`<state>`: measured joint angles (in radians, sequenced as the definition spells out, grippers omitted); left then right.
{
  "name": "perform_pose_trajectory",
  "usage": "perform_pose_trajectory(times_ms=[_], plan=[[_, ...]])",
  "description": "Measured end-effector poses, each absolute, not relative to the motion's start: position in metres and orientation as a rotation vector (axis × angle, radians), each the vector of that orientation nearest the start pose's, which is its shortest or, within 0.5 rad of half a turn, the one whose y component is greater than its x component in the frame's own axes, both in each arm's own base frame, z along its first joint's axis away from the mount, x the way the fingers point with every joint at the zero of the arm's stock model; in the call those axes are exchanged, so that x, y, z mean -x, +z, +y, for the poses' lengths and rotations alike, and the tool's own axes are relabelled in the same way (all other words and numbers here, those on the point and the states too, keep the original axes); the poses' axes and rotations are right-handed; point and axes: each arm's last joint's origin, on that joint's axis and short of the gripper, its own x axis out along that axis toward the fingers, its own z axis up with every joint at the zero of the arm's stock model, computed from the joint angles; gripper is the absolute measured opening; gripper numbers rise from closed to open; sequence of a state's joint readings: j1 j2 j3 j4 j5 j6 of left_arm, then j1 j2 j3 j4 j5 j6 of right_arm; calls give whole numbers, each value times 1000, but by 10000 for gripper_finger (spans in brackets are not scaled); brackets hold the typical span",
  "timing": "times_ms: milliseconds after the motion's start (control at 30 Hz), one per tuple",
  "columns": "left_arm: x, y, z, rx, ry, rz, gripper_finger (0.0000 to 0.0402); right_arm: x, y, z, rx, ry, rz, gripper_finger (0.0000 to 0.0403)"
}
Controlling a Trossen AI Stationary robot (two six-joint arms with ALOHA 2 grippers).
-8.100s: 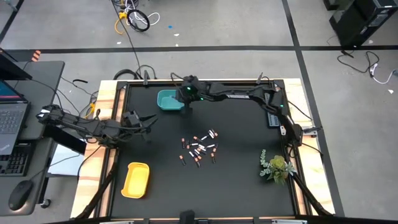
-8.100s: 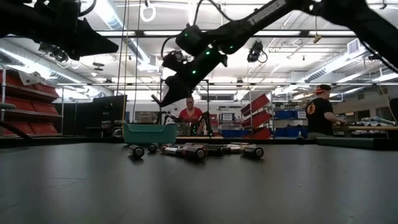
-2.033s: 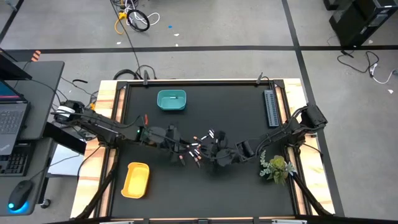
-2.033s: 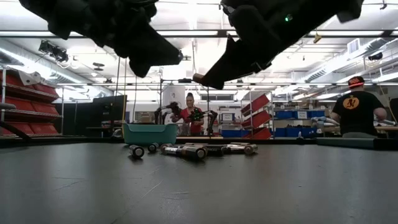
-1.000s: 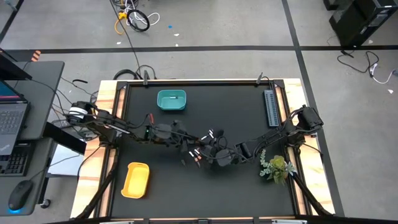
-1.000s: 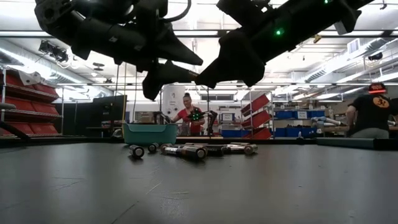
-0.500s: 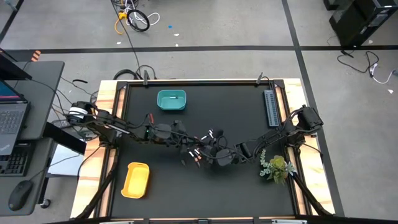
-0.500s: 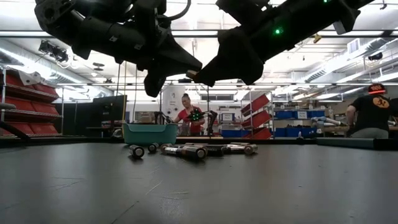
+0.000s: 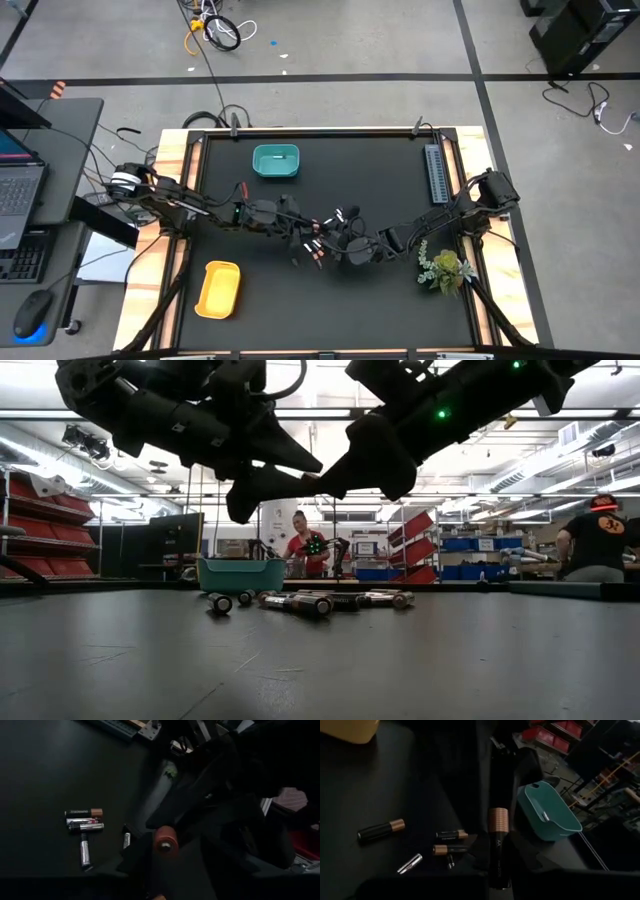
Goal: Sort batteries
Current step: Put the black battery into the yellow bin
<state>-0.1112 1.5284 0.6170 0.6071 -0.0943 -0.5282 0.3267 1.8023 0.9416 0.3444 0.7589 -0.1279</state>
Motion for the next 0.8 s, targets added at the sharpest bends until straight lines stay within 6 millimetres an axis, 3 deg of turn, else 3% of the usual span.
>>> perform_pose_trajectory(times_ms=[367, 567, 800], plan=[[-297, 181, -30, 480, 91, 292, 138, -351, 171, 99, 407, -353, 466, 30], [-296, 180, -30, 418, 84, 301, 64, -351, 170, 99, 406, -320, 472, 30], [-296, 180, -30, 385, 78, 300, 64, -352, 171, 99, 420, -308, 470, 69]])
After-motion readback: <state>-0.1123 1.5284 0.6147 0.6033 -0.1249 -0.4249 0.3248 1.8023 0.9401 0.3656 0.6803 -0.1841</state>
